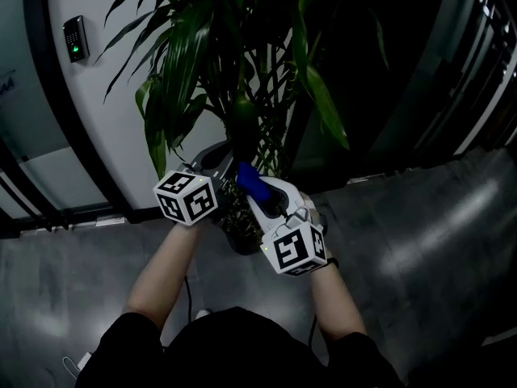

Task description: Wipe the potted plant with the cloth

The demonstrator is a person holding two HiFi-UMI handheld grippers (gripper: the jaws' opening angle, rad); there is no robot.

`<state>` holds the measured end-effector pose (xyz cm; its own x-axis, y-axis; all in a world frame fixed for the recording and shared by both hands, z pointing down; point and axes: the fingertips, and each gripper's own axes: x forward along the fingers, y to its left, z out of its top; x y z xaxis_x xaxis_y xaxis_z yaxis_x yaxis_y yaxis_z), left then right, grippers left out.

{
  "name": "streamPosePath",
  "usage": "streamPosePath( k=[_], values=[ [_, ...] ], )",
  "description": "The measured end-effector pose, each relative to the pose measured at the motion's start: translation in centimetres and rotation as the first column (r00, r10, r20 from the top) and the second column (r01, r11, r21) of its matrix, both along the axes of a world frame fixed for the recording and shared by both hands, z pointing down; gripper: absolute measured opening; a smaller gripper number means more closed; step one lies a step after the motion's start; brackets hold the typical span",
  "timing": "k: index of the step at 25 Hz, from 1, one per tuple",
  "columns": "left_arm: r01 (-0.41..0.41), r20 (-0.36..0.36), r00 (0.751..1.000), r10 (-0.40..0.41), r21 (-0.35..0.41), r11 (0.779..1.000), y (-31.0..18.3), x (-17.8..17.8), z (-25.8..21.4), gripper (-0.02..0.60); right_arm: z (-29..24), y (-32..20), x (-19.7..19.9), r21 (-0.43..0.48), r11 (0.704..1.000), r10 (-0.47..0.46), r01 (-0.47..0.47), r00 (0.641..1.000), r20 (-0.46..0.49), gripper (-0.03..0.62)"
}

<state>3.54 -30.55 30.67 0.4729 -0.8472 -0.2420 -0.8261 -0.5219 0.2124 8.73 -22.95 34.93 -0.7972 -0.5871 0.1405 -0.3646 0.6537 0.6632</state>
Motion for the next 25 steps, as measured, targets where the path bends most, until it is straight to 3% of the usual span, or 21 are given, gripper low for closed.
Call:
streamPosePath(
  k=[9, 13, 17, 22, 25],
  values=[
    [0.102, 0.028, 0.995, -0.100, -0.096, 0.990, 2.4, 1.3, 4.4, 0.006, 2.6, 1.4, 2.8, -0.084, 0.994, -0.067, 0.067, 0.998, 0.007, 0.106],
    [0.184, 0.036, 0.983, -0.181, -0.123, 0.975, 4.8, 1.8, 6.3, 0.006, 4.2, 2.7, 3.7, -0.142, 0.981, -0.131, 0.131, 0.991, 0.010, 0.106],
    [0.263, 0.105, 0.963, -0.250, -0.142, 0.954, 7.3, 2.3, 8.7, 0.006, 6.0, 3.6, 4.6, -0.179, 0.970, -0.164, 0.166, 0.986, 0.028, 0.106],
    [0.330, 0.142, 0.940, -0.310, -0.145, 0.933, 9.8, 0.2, 9.3, 0.006, 6.3, 4.6, 4.0, -0.186, 0.965, -0.173, 0.183, 0.983, 0.070, 0.106],
    [0.325, 0.116, 0.943, -0.311, -0.133, 0.936, 10.3, -0.3, 8.9, 0.006, 6.0, 4.5, 3.8, -0.202, 0.964, -0.155, 0.172, 0.983, 0.098, 0.106]
  ],
)
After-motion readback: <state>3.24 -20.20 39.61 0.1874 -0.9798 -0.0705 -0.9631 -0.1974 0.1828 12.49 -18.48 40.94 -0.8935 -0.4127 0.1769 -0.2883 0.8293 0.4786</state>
